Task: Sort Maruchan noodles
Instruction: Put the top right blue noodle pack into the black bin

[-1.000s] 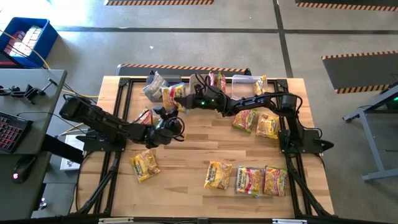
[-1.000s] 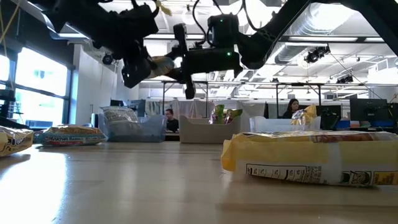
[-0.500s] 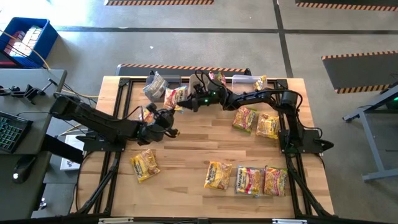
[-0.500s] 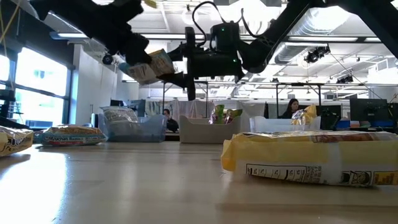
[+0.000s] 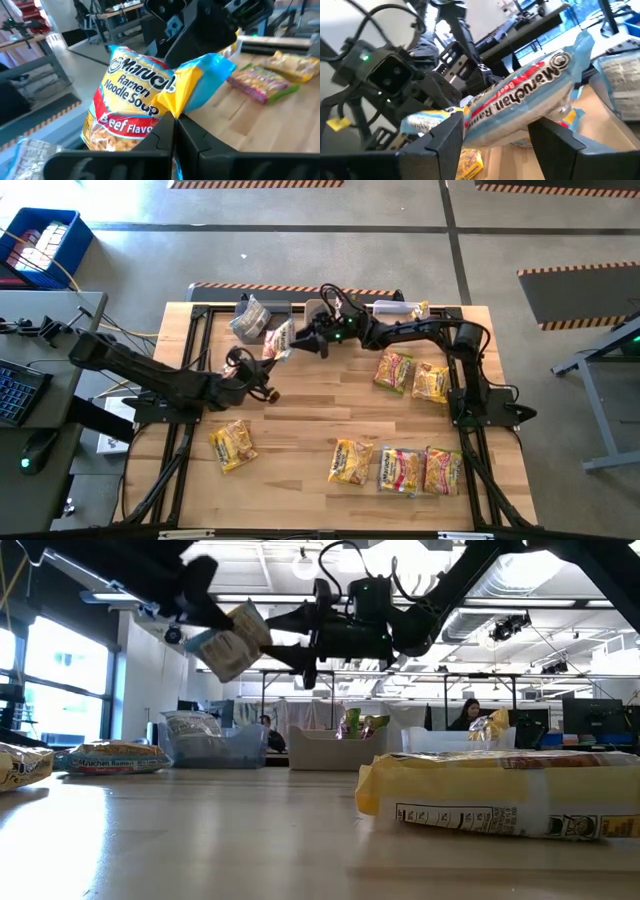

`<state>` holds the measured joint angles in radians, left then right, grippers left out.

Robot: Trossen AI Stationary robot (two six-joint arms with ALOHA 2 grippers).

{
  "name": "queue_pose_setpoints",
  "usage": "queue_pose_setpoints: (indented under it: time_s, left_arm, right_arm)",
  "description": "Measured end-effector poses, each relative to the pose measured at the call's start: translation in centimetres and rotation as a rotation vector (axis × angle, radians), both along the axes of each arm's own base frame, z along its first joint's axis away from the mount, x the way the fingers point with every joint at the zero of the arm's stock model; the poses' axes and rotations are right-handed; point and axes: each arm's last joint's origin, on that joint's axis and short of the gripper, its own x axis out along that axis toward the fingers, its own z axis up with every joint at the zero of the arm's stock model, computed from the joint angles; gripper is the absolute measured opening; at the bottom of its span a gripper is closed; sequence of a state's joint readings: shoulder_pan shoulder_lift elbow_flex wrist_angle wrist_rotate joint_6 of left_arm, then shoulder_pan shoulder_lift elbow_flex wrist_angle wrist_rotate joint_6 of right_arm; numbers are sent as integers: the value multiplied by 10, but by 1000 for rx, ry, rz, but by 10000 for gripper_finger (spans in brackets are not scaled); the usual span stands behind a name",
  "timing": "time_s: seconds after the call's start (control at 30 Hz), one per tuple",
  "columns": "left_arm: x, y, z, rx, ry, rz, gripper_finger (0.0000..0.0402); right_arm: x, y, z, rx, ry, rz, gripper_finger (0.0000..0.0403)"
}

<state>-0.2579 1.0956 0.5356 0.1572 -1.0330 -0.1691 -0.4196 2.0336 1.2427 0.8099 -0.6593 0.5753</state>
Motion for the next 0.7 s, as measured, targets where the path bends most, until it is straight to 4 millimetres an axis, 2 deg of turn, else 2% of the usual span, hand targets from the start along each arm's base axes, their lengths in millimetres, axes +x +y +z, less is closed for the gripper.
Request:
queue_pose_setpoints:
  time_s: [0.23, 0.37, 0.57, 0.7]
  left_arm:
    - [-7, -5, 9, -61, -92, -25, 0]
    - [-8, -9, 8, -107, -121, -41, 0]
    - [-4, -14, -1, -178, -141, -43, 0]
    - [0, -18, -10, -201, -130, -38, 0]
  right_arm:
    - [-8, -13, 5, -24, -39, 99, 205]
    - [-17, -21, 16, -38, -57, 106, 205]
    - [-32, -28, 40, -116, -71, 111, 205]
    - [-43, -24, 52, -170, 6, 119, 205]
